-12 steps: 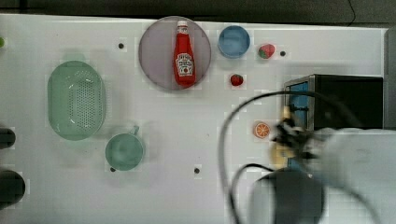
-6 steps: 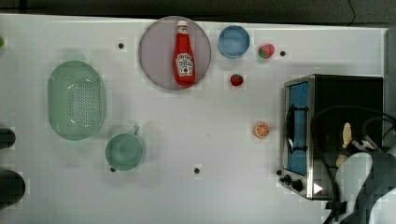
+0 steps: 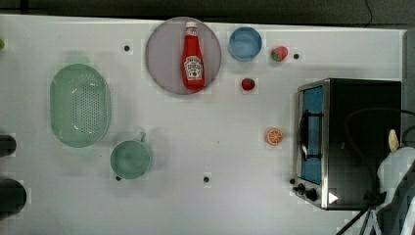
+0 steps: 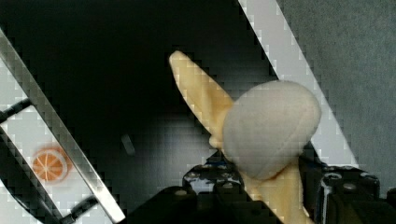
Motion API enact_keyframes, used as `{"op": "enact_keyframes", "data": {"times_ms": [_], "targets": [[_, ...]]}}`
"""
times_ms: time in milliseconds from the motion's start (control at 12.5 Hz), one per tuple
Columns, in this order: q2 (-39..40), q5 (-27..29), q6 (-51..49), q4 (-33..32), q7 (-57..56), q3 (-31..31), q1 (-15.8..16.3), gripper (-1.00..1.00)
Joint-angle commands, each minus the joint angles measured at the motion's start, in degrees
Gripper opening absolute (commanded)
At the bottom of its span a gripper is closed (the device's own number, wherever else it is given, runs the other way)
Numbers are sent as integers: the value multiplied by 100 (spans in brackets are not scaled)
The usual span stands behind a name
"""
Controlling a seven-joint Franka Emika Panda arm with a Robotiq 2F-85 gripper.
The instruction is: Pick banana from table and place on oven.
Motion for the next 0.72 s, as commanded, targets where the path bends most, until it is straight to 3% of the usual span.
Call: {"op": "enact_keyframes", "data": {"times_ms": [80,320,400,720], "targets": [[-93,205,19,-30,-363,169,236,21],[-128,204,41,59,-360,206,244,88],[-166,204,38,111,-362,226,265,100],[-606,118,-903,579,-157,422,478,100]]}}
